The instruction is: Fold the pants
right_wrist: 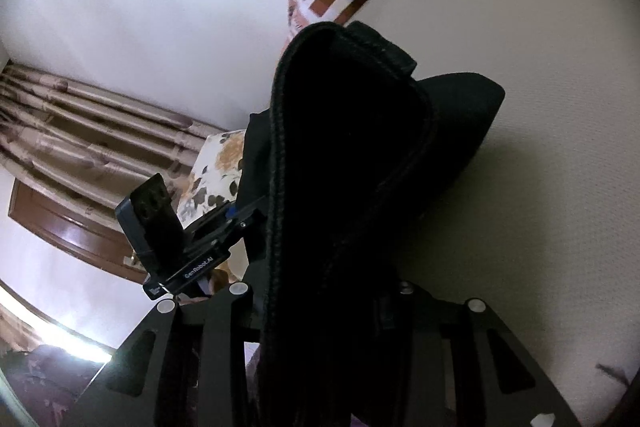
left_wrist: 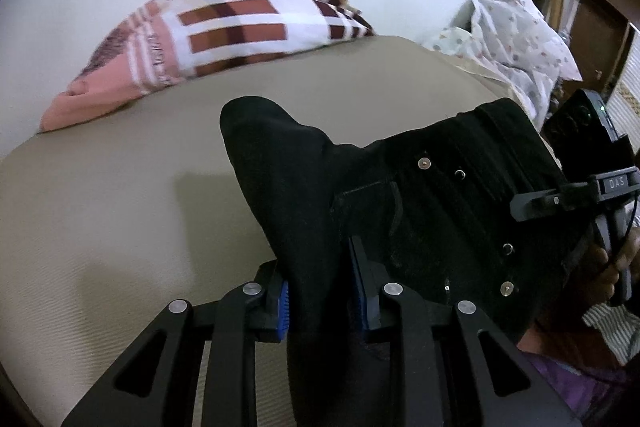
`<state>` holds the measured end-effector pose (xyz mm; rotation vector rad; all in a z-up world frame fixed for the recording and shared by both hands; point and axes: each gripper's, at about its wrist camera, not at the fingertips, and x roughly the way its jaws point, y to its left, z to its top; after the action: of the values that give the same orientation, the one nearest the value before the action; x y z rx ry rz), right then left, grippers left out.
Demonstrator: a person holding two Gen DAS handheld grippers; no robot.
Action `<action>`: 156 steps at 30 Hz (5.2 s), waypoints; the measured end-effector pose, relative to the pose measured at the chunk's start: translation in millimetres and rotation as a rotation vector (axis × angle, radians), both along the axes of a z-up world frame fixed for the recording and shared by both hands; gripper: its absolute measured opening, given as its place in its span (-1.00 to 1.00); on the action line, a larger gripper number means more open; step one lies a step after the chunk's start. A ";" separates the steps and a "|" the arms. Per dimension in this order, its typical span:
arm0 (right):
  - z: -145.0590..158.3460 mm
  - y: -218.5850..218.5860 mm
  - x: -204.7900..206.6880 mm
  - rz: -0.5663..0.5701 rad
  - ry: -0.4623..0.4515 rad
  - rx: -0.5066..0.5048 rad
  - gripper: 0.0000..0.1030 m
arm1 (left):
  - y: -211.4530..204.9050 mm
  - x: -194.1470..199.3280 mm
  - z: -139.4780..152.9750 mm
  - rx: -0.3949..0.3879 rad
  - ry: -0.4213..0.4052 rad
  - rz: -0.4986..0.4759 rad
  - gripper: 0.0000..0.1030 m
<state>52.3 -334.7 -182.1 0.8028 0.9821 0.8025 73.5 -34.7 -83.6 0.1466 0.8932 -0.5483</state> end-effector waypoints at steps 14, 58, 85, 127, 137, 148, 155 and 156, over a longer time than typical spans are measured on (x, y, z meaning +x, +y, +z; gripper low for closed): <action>26.3 95.9 57.5 0.102 -0.046 0.020 -0.37 | 95.4 29.5 25.4 0.014 -0.083 0.156 -0.52; 6.7 285.4 288.6 0.207 -0.049 0.062 -0.37 | 269.2 215.4 -0.4 0.081 -0.136 0.440 -0.52; -3.7 308.3 278.4 0.029 -0.141 -0.294 -0.16 | 320.9 205.8 -61.6 0.024 -0.085 0.606 0.23; 49.4 363.9 174.4 -0.275 -0.631 -0.904 1.00 | 315.4 174.2 -38.4 0.093 -0.332 0.726 1.00; 58.3 357.7 128.3 -0.254 -0.503 -0.802 1.00 | 307.5 164.6 -35.0 0.145 -0.363 0.743 1.00; 109.1 342.8 83.2 -0.312 -0.551 -0.745 1.00 | 274.6 84.0 13.0 0.140 -0.377 0.751 1.00; 133.8 334.0 53.8 -0.322 -0.592 -0.727 1.00 | 239.1 18.9 70.1 0.200 -0.500 0.754 1.00; 138.0 331.3 49.2 -0.328 -0.596 -0.724 1.00 | 234.0 6.7 80.8 0.187 -0.520 0.746 1.00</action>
<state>101.5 -3.5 -44.2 0.0662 0.5124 0.3139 80.2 199.2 -2.8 0.1061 0.4316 0.2681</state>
